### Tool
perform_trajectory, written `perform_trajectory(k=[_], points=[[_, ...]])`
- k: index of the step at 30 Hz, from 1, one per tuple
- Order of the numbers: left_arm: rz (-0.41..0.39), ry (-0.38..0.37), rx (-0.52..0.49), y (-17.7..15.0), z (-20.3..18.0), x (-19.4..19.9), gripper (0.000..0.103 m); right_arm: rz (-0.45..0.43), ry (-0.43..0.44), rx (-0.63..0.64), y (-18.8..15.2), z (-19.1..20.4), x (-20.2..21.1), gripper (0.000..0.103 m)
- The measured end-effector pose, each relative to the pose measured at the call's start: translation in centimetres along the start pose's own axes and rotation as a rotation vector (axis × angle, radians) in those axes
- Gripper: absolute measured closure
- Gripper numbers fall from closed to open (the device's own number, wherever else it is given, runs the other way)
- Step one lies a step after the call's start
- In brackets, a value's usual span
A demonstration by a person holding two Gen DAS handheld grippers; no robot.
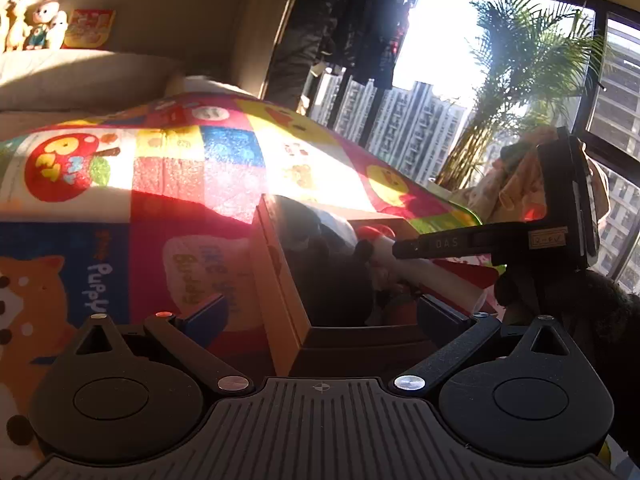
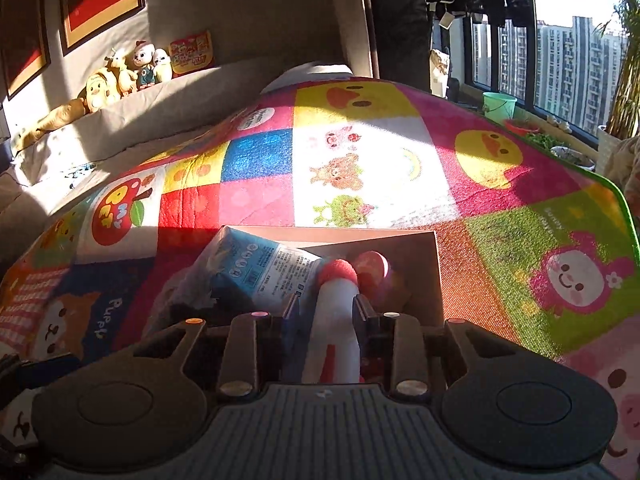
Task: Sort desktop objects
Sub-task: 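Open the left tool to drop the blue packet into the pink box, then lower the white rocket into the pink box with the right tool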
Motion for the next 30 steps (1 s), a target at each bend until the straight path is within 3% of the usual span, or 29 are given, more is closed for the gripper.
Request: perform_trajectory(k=[4,8,15,18,22,24,28,30], points=[[-0.01,-0.018,0.007,-0.2,0.3,0.3,0.0,0.042,-0.015,-0.05,-0.1,-1.7,-0.2,0.074],[0.004,-0.025,0.028,-0.7,0.7,0.2,0.0,0.0,0.02,-0.066,1.1,-2.0,2.0,0.074],[0.008,-0.025,0.007,-1.2,0.1,0.1,0.0,-0.031,0.075,0.001,3.8,1.2,2.5,0.074],[0.017,-0.022,0.004,-1.5,0.2,-0.2,0.0,0.018,0.125,0.019,5.5,4.2,-0.4,0.073],[0.029,0.004,0.026,-1.8,1.2,-0.5,0.0,0.078,0.084,0.061,6.6,7.1,-5.7,0.073],[0.039,0.01,0.048,-1.9,1.9,-0.6,0.0,0.197,0.124,0.018,6.1,7.7,-8.3,0.073],[0.029,0.003,0.062,-1.7,2.1,-0.3,0.0,0.228,0.212,0.096,5.2,8.6,-6.1,0.072],[0.02,-0.003,0.053,-1.6,1.8,-0.1,0.0,0.214,0.206,0.115,5.4,7.6,-4.2,0.073]])
Point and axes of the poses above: each gripper's, at about its wrist camera, not at the fingertips, and x roughly against the way its jaws point, z to its left, y to its top, the point moved 4 cm from there along -x, roughly the way its jaws point, and after that the axes turned 3 degrees about -z, right-handed, at the moved point
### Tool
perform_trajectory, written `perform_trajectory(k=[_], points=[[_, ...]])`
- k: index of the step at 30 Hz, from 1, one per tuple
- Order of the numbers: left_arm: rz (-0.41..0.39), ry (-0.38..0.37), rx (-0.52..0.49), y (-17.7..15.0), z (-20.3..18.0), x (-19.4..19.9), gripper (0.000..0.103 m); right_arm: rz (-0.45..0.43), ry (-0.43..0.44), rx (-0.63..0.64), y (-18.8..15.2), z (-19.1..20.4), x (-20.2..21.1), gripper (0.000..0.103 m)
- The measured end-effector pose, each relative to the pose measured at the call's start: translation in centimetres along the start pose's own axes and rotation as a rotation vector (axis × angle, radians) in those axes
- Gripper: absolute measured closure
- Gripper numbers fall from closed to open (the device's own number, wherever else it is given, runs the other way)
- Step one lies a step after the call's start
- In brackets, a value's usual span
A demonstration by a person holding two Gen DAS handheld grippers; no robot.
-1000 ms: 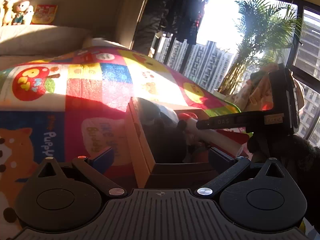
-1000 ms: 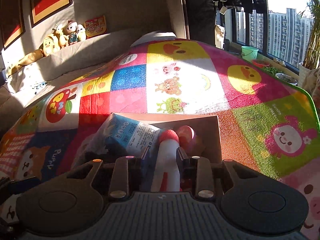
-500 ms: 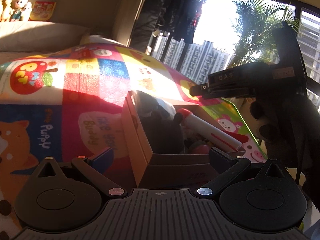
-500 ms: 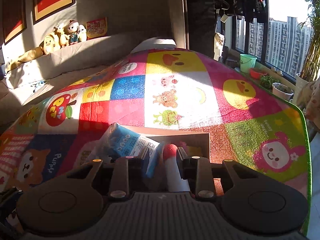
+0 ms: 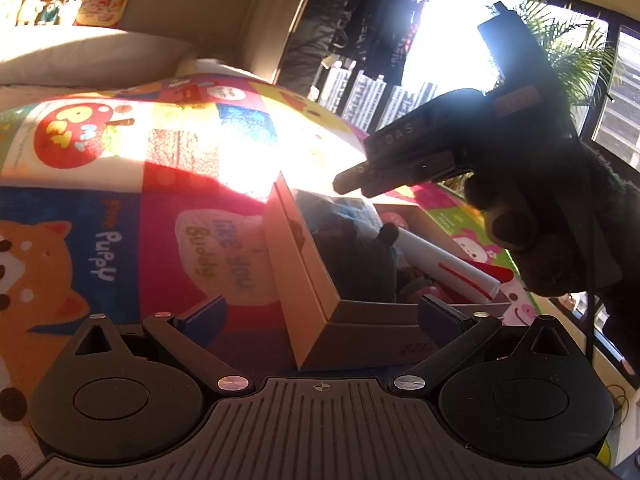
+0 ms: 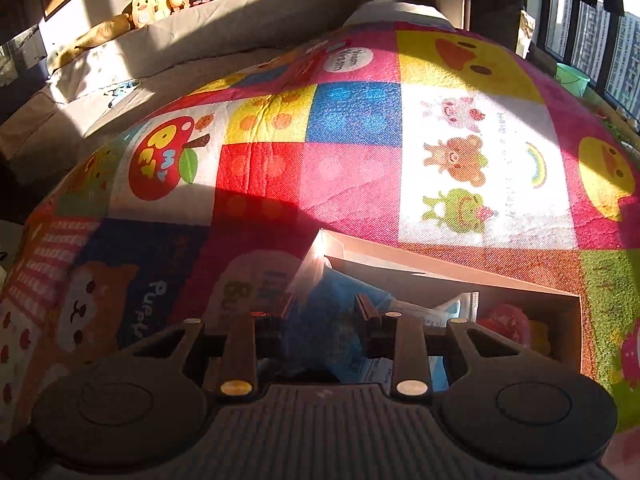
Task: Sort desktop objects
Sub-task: 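Lower the white rocket into the pink box with the right tool, then open the right tool to release the white rocket inside the box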
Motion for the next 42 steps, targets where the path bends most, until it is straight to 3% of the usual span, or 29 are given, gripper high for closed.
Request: perform_trajectory(k=[3,5,10,14,17,22,25,27,33,38,42], points=[[-0.005,-0.013,-0.01,0.0,-0.5,0.1,0.0,-0.054,-0.071,0.047,-0.2,-2.1,3.9,0.073],[-0.004,-0.018,-0.019,-0.1,-0.8,0.1,0.0,-0.045,-0.127,0.079,-0.7,-3.3,4.9,0.073],[0.007,-0.009,-0.027,-0.4,-0.8,-0.2,0.0,0.067,-0.206,0.132,-4.4,-5.5,3.9,0.072],[0.016,-0.006,-0.025,-0.6,-0.6,-0.3,0.0,0.087,-0.205,0.127,-5.7,-5.7,2.5,0.072],[0.019,-0.007,-0.027,-0.6,-0.6,-0.3,0.0,0.099,-0.184,0.004,-5.5,-6.2,1.5,0.075],[0.026,-0.008,-0.027,-0.8,-0.6,-0.3,0.0,0.016,-0.018,-0.45,-4.9,-9.4,2.6,0.076],[0.027,-0.007,-0.026,-0.8,-0.5,-0.3,0.0,0.018,0.022,-0.528,-6.1,-10.0,2.2,0.074],[0.027,-0.005,-0.024,-0.8,-0.5,-0.3,0.0,0.001,0.001,-0.51,-6.8,-10.1,2.6,0.07],[0.038,-0.002,-0.019,-0.9,-0.4,-0.6,0.0,-0.191,-0.093,-0.328,-6.9,-9.5,7.8,0.05],[0.042,-0.005,-0.025,-1.0,-0.6,-0.7,0.0,-0.185,-0.171,-0.088,-7.1,-6.9,8.7,0.052],[0.047,-0.002,-0.024,-1.1,-0.5,-0.8,0.0,-0.108,-0.241,0.097,-6.6,-4.8,6.0,0.053]])
Point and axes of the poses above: each gripper's, at about its wrist camera, not at the fingertips, and x roughly against the way its jaws point, z to its left, y to its top, the point moved 4 cm from there along -x, roughly the way its jaws point, and after that the axes turned 3 degrees about -z, right-handed, at the moved point
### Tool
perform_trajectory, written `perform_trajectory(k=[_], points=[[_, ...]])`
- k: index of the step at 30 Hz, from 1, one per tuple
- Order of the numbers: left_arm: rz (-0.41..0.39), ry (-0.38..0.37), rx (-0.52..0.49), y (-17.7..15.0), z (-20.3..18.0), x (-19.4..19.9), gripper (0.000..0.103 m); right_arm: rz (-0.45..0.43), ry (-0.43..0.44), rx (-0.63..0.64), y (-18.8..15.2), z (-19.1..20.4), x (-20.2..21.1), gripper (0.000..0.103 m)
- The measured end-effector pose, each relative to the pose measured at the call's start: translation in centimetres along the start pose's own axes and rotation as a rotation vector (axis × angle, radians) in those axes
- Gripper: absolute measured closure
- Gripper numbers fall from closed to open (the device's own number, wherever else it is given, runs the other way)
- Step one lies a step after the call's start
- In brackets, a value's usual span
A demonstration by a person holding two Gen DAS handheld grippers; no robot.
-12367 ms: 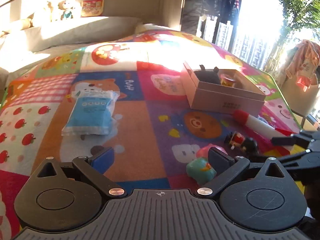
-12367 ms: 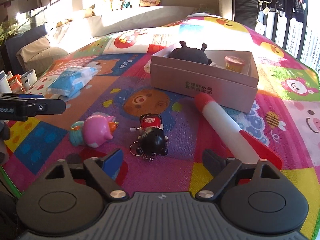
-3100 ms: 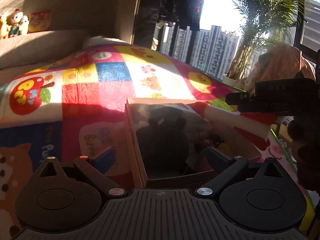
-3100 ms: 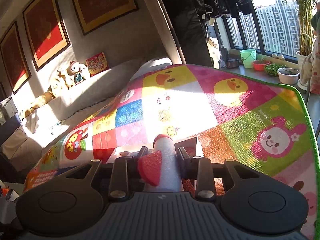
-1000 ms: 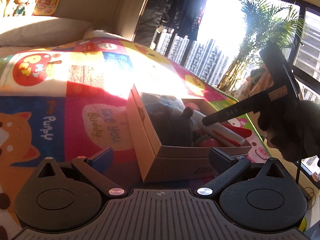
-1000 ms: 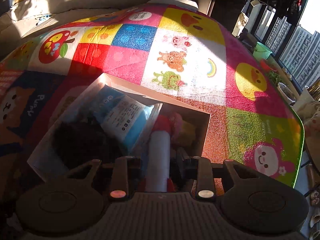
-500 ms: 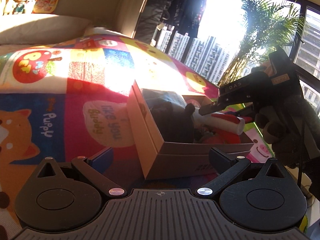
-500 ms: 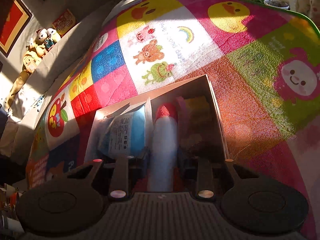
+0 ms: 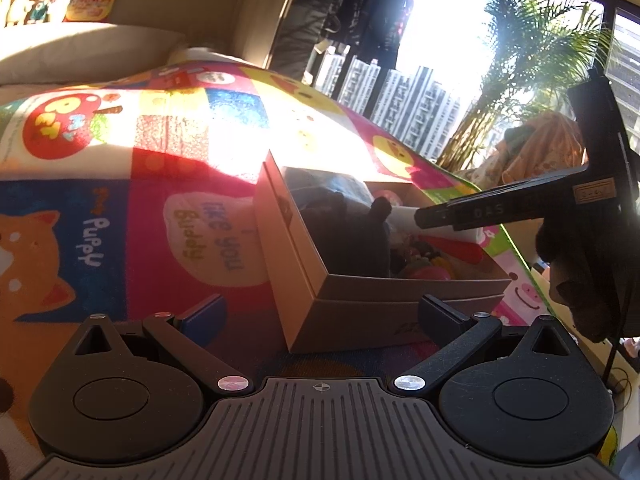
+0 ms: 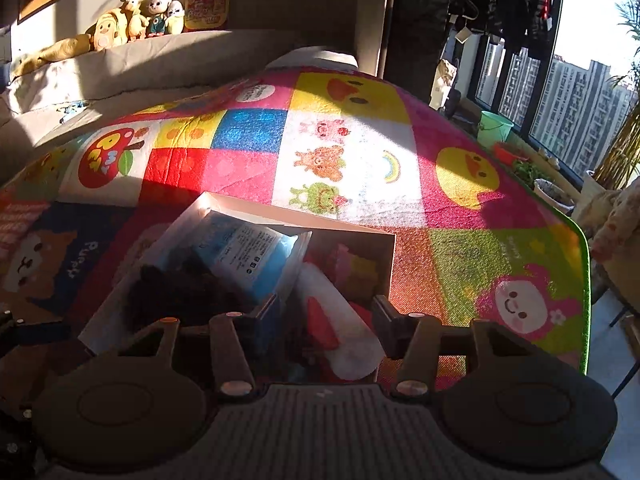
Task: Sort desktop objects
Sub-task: 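Open the right tool to release the white rocket inside the box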
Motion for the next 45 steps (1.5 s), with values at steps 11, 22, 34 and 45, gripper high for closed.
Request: perform_trajectory(k=[11,22,34,45], points=[[-0.028,-0.002,0.015,0.5,0.1,0.6,0.0,0.124,-0.002,0.069,1.1,0.3,-0.5,0.075],[-0.017,0.006,0.016,0.3,0.4,0.3,0.0,0.095,0.114,-0.607,0.2,-3.3,-3.5,0.074],[-0.02,-0.018,-0.009,0.1,-0.3,0.2,0.0,-0.056,0.042,-0.409,0.2,-2.9,-0.7,0.066],[-0.03,-0.019,-0.069,1.1,-1.8,0.4,0.0,0.016,0.185,-0.415,0.6,-3.1,-5.4,0.076]])
Point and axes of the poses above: each gripper's, at about its wrist camera, not at the fingertips, and x roughly against the way its jaws point, z to its left, y to its top, the point moved 4 cm from there along -x, roughly the way its jaws point, and after that the axes turned 3 degrees about -z, right-handed, at the moved point
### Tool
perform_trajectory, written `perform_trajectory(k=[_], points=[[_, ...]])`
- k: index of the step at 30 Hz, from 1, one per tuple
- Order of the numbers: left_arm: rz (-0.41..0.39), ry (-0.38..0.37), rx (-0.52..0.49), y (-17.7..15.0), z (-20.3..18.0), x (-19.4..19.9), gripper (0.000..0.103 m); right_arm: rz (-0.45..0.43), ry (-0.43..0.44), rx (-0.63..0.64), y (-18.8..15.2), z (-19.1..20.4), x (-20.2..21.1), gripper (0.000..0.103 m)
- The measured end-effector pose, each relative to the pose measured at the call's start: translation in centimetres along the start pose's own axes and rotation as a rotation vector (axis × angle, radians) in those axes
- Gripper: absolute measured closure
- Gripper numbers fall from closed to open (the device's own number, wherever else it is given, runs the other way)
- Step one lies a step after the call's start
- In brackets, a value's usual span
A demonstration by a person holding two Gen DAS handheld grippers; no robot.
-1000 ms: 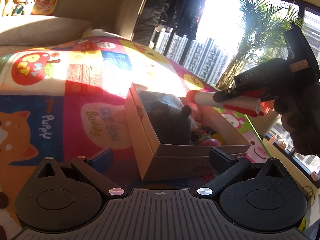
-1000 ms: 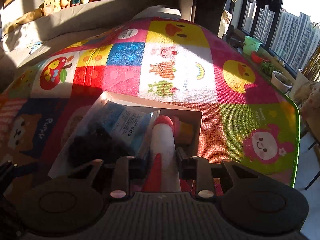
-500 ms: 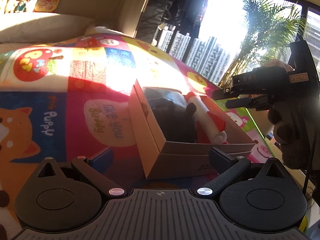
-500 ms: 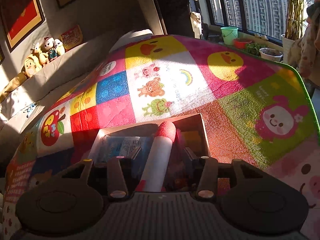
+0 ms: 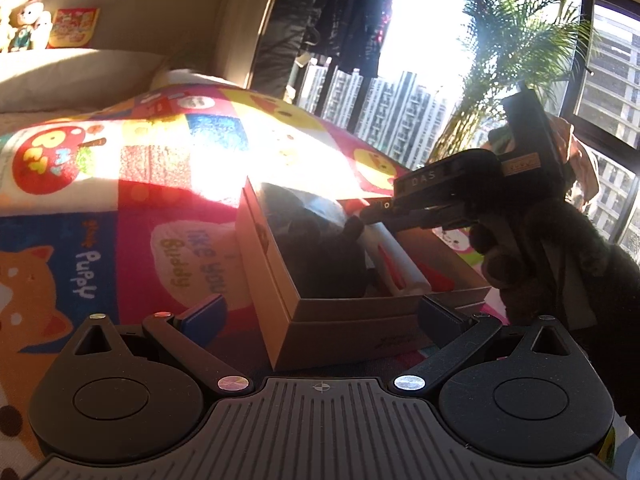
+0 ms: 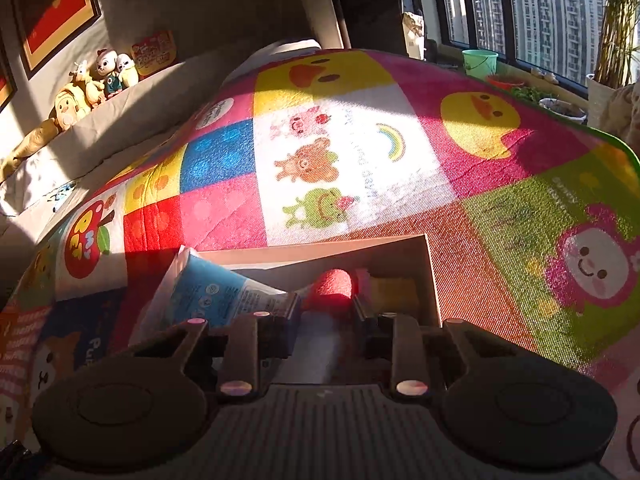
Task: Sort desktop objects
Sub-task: 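Open the right tool to release the white rocket inside the box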
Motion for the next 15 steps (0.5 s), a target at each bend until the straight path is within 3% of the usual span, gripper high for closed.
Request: perform_trajectory(k=[2,4,5,6,8,14,15], points=[[0.02,0.006,-0.005,-0.2,-0.3,-0.6,0.0,-0.023,0.043,-0.018,-0.8,-0.4,2.0,0.074],[0.039,0.002,-0.008,-0.6,-0.6,-1.3,0.0,-0.123,0.027,-0.046,-1.5,-1.6,5.2,0.044],[0.049,-0.009,-0.006,-0.9,-0.8,-1.7,0.0,-0.175,0.009,-0.056,-1.9,-2.2,6.4,0.013],[0.058,-0.019,-0.004,-1.0,-1.0,-2.0,0.0,-0.254,-0.013,-0.079,-2.4,-3.2,8.0,0.0],[0.078,-0.041,0.006,-1.4,-1.3,-2.7,0.0,-0.247,0.01,-0.131,-3.6,-4.7,8.7,0.0],[0.083,-0.053,0.022,-1.7,-1.3,-2.7,0.0,0.004,0.238,-0.409,-7.5,-6.8,4.5,0.0],[0.085,-0.062,0.027,-1.7,-1.2,-2.5,0.0,-0.011,0.215,-0.399,-7.8,-6.3,4.4,0.0]])
Point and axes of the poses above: each gripper's, at about its wrist camera, not at the fingertips, and x roughly against the way its jaws point, z to its left, y to its top, the point moved 4 cm from there along -x, roughly the way its jaws point, and after that the axes turned 3 degrees about -z, right-handed, at the moved point
